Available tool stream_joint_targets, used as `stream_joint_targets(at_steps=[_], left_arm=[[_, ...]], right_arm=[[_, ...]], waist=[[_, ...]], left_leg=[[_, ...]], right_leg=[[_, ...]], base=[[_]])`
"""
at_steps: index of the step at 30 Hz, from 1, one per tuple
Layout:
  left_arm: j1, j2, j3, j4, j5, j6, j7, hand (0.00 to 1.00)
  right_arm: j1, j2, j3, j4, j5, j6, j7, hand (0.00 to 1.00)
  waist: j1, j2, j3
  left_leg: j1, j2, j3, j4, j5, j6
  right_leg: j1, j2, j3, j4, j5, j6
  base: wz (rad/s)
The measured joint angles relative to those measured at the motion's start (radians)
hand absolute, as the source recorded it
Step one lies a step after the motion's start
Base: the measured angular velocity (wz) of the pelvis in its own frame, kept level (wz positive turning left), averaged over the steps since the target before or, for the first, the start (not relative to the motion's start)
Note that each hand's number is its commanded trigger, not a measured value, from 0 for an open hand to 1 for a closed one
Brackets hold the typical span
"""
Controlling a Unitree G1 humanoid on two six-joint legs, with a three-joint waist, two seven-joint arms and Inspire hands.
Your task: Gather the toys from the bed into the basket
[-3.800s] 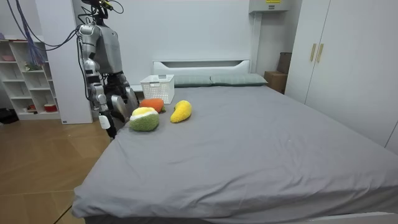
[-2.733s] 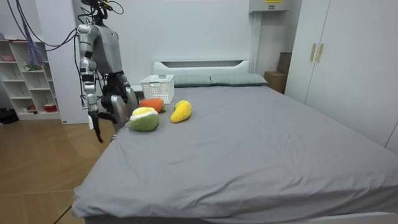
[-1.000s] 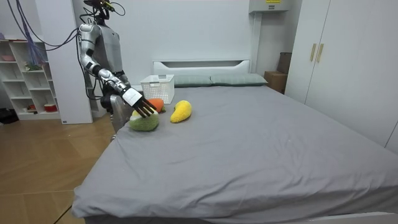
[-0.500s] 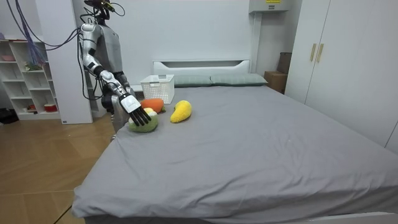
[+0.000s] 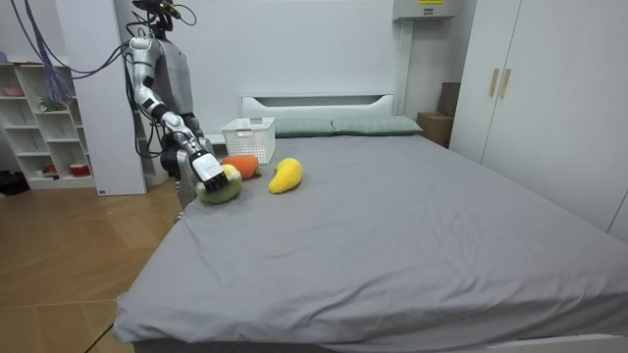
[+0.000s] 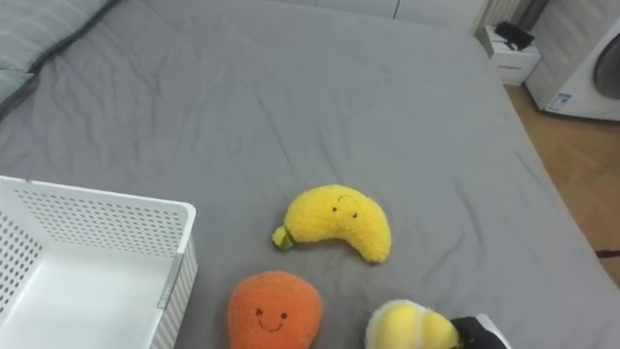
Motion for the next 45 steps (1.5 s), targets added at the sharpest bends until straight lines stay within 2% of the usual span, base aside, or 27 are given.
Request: stream_joint_targets(at_steps=[5, 10, 12, 13, 14, 15, 16, 19, 22, 24, 28, 30, 34, 37, 40, 42, 45], left_arm=[[0.0, 0.0, -0.003, 0.0, -0.002, 0.004, 0.0, 0.0], [0.004, -0.001, -0.002, -0.026, -0.015, 0.001, 0.002, 0.0], [-0.002, -0.001, -0.002, -0.038, -0.049, -0.016, 0.005, 0.0], [-0.003, -0.001, -0.002, -0.038, -0.052, -0.021, 0.005, 0.0], [-0.003, -0.002, -0.003, -0.038, -0.052, -0.033, 0.005, 0.0], [-0.004, -0.004, -0.002, -0.035, -0.052, -0.038, 0.005, 0.0], [-0.004, -0.005, -0.002, -0.035, -0.052, -0.038, 0.005, 0.0], [-0.009, -0.005, -0.002, -0.038, -0.05, -0.038, 0.003, 0.0], [-0.014, -0.009, -0.002, -0.039, -0.046, -0.047, -0.002, 0.0], [-0.023, -0.009, -0.001, -0.039, -0.044, -0.052, -0.007, 0.0], [-0.03, -0.007, 0.001, -0.036, -0.041, -0.059, -0.02, 0.0], [-0.037, -0.009, 0.0, -0.031, -0.042, -0.073, -0.027, 0.0], [-0.043, -0.01, 0.0, -0.027, -0.041, -0.075, -0.029, 0.0], [-0.046, -0.009, -0.001, -0.01, -0.042, -0.074, -0.029, 0.0], [-0.06, -0.008, -0.01, 0.002, -0.041, -0.073, -0.029, 0.0], [-0.073, -0.009, -0.011, 0.004, -0.041, -0.073, -0.029, 0.0], [-0.077, -0.01, -0.01, 0.011, -0.042, -0.073, -0.029, 0.0]], right_arm=[[0.001, 0.008, 0.008, -0.013, -0.021, 0.0, -0.011, 1.0], [0.005, 0.015, 0.007, -0.112, -0.036, -0.002, -0.026, 1.0], [0.002, 0.015, 0.006, -0.141, -0.036, -0.004, -0.045, 1.0], [0.001, 0.015, 0.006, -0.15, -0.038, -0.003, -0.046, 1.0], [0.001, 0.015, 0.006, -0.185, -0.058, 0.0, -0.045, 1.0], [0.001, 0.015, 0.005, -0.243, -0.082, 0.001, -0.045, 1.0], [0.001, 0.014, 0.004, -0.276, -0.088, 0.001, -0.045, 1.0], [-0.005, 0.014, -0.013, -0.404, -0.103, 0.0, -0.045, 1.0], [-0.021, 0.013, -0.029, -0.492, -0.112, -0.001, -0.044, 1.0], [-0.031, 0.009, -0.032, -0.577, -0.11, -0.001, -0.035, 1.0], [-0.08, 0.009, -0.031, -0.607, -0.115, -0.002, -0.012, 1.0], [-0.112, 0.009, -0.029, -0.609, -0.12, 0.0, 0.005, 1.0], [-0.153, 0.009, -0.028, -0.639, -0.122, 0.0, 0.025, 1.0], [-0.212, 0.009, 0.005, -0.646, -0.126, 0.011, 0.035, 1.0], [-0.256, 0.008, 0.054, -0.655, -0.126, 0.031, 0.052, 1.0], [-0.278, 0.008, 0.079, -0.661, -0.127, 0.034, 0.073, 1.0], [-0.306, 0.011, 0.112, -0.664, -0.122, 0.043, 0.1, 1.0]], waist=[[-0.006, 0.005, -0.0018], [-0.012, 0.002, 0.0001], [-0.012, 0.0, 0.0025], [-0.011, -0.004, 0.001], [-0.009, -0.005, 0.0035], [-0.009, -0.002, 0.0109], [-0.011, 0.0, 0.014], [-0.012, 0.002, 0.0168], [-0.012, 0.003, 0.0155], [-0.006, 0.01, 0.0106], [-0.004, 0.016, 0.009], [0.011, 0.016, 0.0085], [0.023, 0.014, 0.008], [0.027, 0.01, 0.0089], [0.05, -0.007, 0.0057], [0.073, -0.022, 0.0105], [0.104, -0.028, 0.0116]], left_leg=[[-0.002, 0.0, 0.0, 0.001, 0.0, 0.0], [-0.008, -0.001, 0.001, 0.002, 0.001, 0.0], [-0.007, -0.001, 0.003, 0.002, 0.001, 0.0], [-0.007, -0.001, 0.003, 0.001, 0.0, 0.0], [-0.009, -0.001, 0.005, 0.001, 0.0, 0.0], [-0.009, 0.0, 0.011, 0.001, 0.0, 0.0], [-0.009, 0.0, 0.012, 0.001, 0.0, 0.0], [-0.009, 0.0, 0.013, -0.001, 0.0, 0.0], [-0.012, 0.0, 0.01, -0.001, 0.0, 0.0], [-0.016, 0.0, 0.011, -0.001, 0.001, 0.0], [-0.016, 0.0, 0.009, 0.001, 0.001, 0.0], [-0.018, -0.001, 0.007, 0.003, 0.001, 0.001], [-0.017, -0.008, 0.006, 0.004, 0.001, 0.001], [-0.022, -0.009, 0.0, 0.004, 0.001, 0.001], [-0.035, -0.01, -0.009, 0.01, 0.002, 0.001], [-0.045, -0.01, -0.017, 0.015, 0.002, 0.001], [-0.047, -0.011, -0.029, 0.014, 0.001, 0.001]], right_leg=[[0.002, 0.0, 0.0, 0.0, 0.0, 0.0], [0.002, 0.0, 0.001, 0.002, 0.0, 0.0], [0.003, -0.001, 0.001, 0.002, 0.0, 0.0], [0.002, -0.001, 0.001, 0.002, 0.0, 0.0], [-0.001, -0.001, 0.004, 0.004, 0.0, 0.0], [-0.004, 0.0, 0.008, 0.006, 0.0, 0.0], [-0.005, 0.0, 0.01, 0.006, 0.0, 0.0], [-0.005, 0.0, 0.01, 0.004, 0.0, 0.0], [-0.007, 0.0, 0.007, 0.001, 0.0, 0.0], [-0.018, 0.0, 0.009, 0.008, 0.0, 0.0], [-0.02, 0.0, 0.01, 0.018, 0.0, 0.0], [-0.019, -0.001, 0.011, 0.02, 0.0, 0.0], [-0.018, -0.001, 0.013, 0.019, 0.0, 0.0], [-0.021, -0.001, 0.01, 0.02, 0.0, 0.0], [-0.033, -0.001, 0.005, 0.02, 0.0, 0.0], [-0.036, -0.001, -0.001, 0.02, 0.0, 0.0], [-0.033, -0.002, -0.014, 0.02, 0.001, 0.001]], base=[[0.0], [0.0], [0.0], [0.0], [-0.08], [-0.11], [-0.09], [0.01], [0.03], [-0.02], [-0.01], [0.0], [0.0], [0.02], [0.08], [0.12], [0.1]])
